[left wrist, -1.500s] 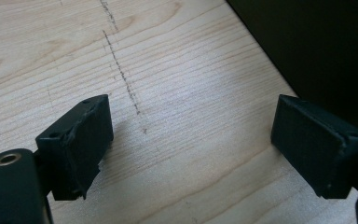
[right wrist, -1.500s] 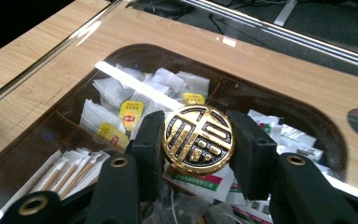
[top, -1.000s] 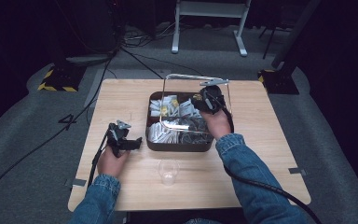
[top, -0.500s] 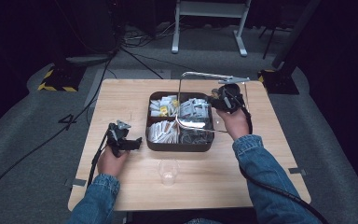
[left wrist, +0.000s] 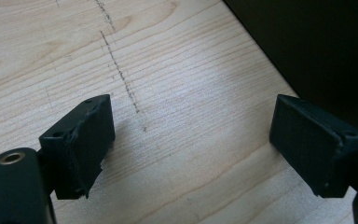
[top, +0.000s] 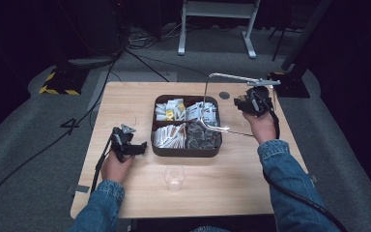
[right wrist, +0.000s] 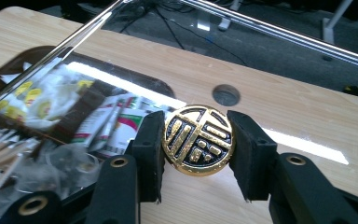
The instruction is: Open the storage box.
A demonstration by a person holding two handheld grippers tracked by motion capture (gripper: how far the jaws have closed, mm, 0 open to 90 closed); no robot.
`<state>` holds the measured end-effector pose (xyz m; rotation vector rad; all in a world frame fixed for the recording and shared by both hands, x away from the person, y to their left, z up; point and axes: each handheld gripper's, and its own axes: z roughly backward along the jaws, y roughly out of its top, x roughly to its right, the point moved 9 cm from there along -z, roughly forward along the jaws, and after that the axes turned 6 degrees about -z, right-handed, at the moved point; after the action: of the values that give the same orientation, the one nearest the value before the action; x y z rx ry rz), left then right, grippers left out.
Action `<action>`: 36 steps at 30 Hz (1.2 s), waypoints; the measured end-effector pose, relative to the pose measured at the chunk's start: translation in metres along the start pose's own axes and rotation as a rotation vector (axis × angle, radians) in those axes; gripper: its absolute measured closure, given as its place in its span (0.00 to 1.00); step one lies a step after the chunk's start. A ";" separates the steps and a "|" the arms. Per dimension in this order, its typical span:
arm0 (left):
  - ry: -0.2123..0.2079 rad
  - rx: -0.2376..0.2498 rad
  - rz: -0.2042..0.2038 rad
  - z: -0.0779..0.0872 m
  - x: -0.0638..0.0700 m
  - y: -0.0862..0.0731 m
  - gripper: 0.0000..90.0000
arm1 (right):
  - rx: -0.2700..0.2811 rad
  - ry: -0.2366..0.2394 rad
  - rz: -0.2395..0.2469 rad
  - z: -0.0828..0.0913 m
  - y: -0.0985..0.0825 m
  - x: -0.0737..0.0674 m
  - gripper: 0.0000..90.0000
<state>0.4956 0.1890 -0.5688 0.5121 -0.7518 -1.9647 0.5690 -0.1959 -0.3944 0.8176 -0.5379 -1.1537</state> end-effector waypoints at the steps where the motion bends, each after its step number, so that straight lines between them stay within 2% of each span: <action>1: 0.001 0.001 -0.001 0.000 0.000 0.000 0.16 | -0.001 -0.004 -0.002 0.001 -0.001 0.003 0.64; 9: 0.003 0.000 0.000 0.000 0.000 0.000 0.16 | 0.001 -0.037 -0.044 0.001 -0.014 0.042 0.64; 10: 0.003 0.000 0.000 0.000 0.000 0.000 0.16 | 0.001 -0.037 -0.044 0.001 -0.014 0.042 0.64; 13: 0.004 0.001 0.000 0.000 0.000 0.000 0.16 | -0.026 -0.060 -0.072 -0.004 -0.023 0.061 0.64; 14: 0.004 0.001 0.000 0.000 0.000 0.000 0.16 | -0.026 -0.060 -0.072 -0.004 -0.023 0.061 0.64; 19: 0.005 0.001 -0.001 0.000 0.000 0.000 0.16 | -0.041 -0.084 -0.088 -0.009 -0.034 0.079 0.64; 27: 0.005 0.001 -0.001 0.000 0.000 0.000 0.16 | -0.076 -0.095 -0.077 -0.019 -0.052 0.096 0.64; 36: 0.005 0.001 0.000 0.000 0.000 0.000 0.16 | -0.099 -0.098 -0.074 -0.029 -0.068 0.103 0.64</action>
<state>0.4959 0.1892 -0.5687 0.5173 -0.7497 -1.9631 0.5859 -0.2963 -0.4693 0.7036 -0.5303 -1.2837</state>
